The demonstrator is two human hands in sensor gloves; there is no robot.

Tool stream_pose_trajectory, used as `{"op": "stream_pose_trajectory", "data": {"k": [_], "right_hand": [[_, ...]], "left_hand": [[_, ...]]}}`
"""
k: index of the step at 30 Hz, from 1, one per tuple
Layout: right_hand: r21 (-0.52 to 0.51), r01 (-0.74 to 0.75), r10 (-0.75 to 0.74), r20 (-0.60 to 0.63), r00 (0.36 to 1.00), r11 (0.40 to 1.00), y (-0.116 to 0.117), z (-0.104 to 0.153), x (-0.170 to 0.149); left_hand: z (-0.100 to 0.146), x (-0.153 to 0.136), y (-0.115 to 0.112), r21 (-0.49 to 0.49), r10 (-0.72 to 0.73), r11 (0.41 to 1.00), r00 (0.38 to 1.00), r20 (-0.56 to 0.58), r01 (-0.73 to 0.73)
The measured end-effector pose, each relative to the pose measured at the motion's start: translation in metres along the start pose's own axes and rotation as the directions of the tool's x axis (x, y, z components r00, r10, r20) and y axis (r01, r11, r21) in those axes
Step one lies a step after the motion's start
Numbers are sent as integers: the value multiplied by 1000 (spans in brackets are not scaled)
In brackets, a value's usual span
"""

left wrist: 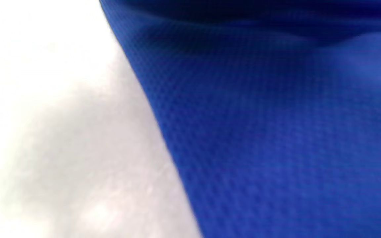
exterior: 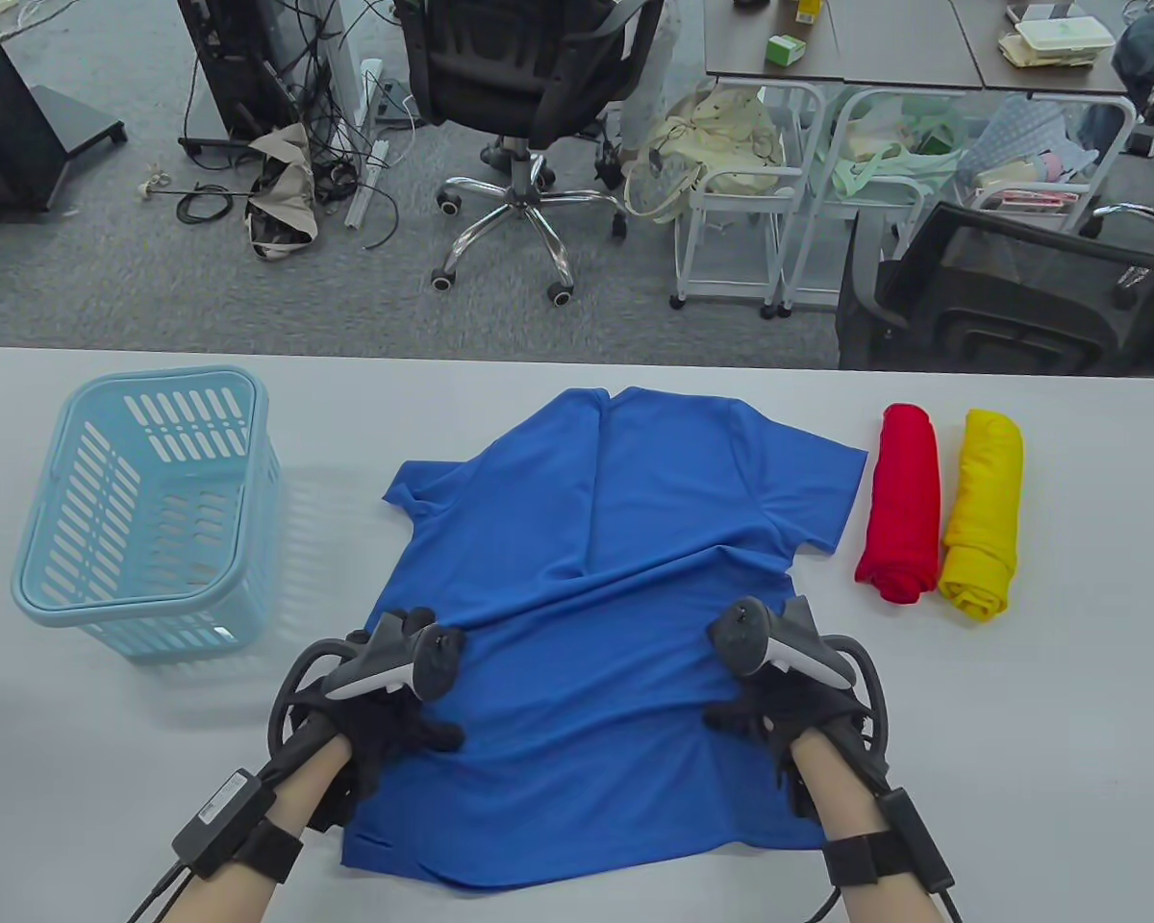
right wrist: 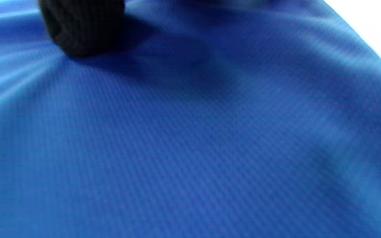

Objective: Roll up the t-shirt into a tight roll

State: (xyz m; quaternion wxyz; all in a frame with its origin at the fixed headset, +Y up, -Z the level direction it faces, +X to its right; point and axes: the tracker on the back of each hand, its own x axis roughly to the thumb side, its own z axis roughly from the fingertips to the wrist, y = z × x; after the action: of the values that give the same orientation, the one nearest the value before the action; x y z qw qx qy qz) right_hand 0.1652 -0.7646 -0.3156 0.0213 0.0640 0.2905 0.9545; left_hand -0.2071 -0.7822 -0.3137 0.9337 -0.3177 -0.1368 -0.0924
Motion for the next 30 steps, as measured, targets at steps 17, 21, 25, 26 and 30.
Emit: {"op": "stream_pose_trajectory", "data": {"k": [17, 21, 25, 26, 30], "right_hand": [[40, -175, 175, -7, 985, 984, 6, 15, 27], [-4, -166, 166, -37, 985, 986, 1, 14, 26], [37, -121, 123, -70, 990, 992, 9, 0, 16], [56, -150, 154, -82, 985, 987, 12, -2, 14], [63, -61, 65, -72, 995, 996, 13, -1, 6]], "left_hand": [[0, 1, 9, 112, -48, 992, 994, -103, 59], [1, 3, 29, 171, -41, 983, 990, -132, 64], [-12, -1, 63, 174, -16, 983, 981, -192, 50], [-20, -5, 72, 165, -16, 985, 977, -212, 52], [-66, -28, 99, 73, 50, 997, 957, -287, -30]]}}
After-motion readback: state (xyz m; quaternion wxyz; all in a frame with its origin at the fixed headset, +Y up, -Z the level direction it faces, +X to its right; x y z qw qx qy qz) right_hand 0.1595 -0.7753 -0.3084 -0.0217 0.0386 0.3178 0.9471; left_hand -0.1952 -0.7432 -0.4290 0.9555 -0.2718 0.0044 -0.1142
